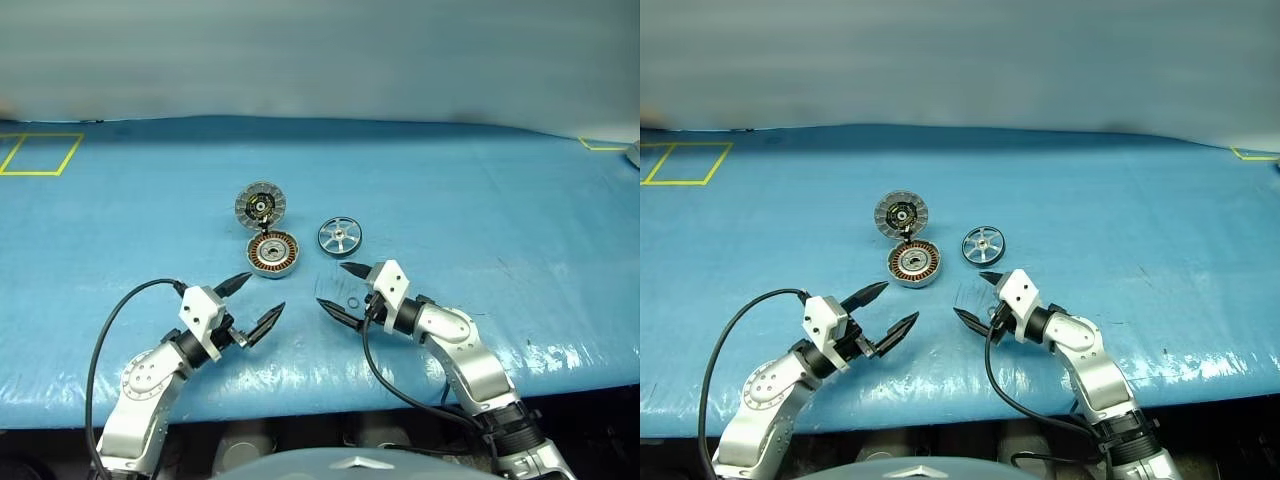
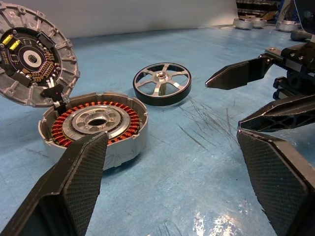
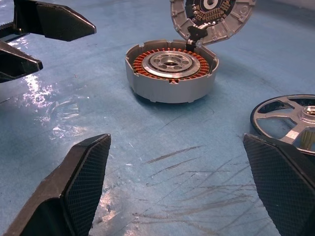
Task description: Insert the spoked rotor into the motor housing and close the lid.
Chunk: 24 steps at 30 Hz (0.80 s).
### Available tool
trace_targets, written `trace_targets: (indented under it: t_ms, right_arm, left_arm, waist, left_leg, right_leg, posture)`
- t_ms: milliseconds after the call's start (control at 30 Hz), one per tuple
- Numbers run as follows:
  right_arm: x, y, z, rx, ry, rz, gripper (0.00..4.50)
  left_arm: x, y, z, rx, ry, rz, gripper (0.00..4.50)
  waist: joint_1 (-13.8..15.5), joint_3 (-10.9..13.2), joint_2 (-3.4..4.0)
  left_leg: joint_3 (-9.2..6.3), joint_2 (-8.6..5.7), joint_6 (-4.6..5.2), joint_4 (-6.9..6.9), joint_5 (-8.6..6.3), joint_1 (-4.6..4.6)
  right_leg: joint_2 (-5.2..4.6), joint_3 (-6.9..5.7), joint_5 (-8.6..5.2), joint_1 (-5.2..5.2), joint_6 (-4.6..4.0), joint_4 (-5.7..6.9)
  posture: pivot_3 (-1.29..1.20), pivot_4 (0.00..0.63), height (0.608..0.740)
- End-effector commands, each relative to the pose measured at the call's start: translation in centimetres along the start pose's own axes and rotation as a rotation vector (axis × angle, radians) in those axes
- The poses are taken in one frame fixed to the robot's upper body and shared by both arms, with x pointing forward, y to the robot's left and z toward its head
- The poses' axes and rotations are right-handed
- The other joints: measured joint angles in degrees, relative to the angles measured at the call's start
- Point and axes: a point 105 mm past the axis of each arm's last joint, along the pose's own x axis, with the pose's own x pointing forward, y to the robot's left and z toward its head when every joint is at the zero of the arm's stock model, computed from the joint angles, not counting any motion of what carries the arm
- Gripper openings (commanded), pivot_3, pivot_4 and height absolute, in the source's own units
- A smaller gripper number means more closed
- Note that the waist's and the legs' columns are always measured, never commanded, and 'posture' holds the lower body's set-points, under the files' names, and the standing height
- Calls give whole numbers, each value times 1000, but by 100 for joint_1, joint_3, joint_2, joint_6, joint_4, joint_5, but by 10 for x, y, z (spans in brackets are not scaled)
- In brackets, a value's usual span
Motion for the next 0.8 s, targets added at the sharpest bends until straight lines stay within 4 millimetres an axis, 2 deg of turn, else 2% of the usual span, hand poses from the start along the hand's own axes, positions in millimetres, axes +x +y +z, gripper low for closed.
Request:
trace_targets:
  t_ms: [33,500,667,800]
  right_arm:
    - [-2,-2,17,-35,-58,-1,4500]
    - [-3,0,13,-30,-48,-4,4500]
    - [-3,1,14,-27,-49,-5,4500]
    - [-2,1,13,-28,-48,-6,4500]
  left_arm:
    - [1,1,12,32,-34,-14,4459]
    - [-1,3,9,44,-13,-13,4459]
    - [0,12,12,58,-1,5,4459]
    - [2,19,15,133,66,-47,4459]
  waist:
    - [0,0,0]
    - [0,0,0]
    - [2,0,0]
    - [0,0,0]
  left_leg:
    - [0,0,0,0,0,0]
    - [0,0,0,0,0,0]
    - [0,0,0,0,0,0]
    - [0,0,0,0,0,0]
  right_leg:
    - [0,0,0,0,0,0]
    - [0,0,0,0,0,0]
    - [0,0,0,0,0,0]
    - [1,-1,0,0,0,1]
  posture:
    - [0,150,740]
    - [0,150,740]
    - [0,150,740]
    - [0,150,740]
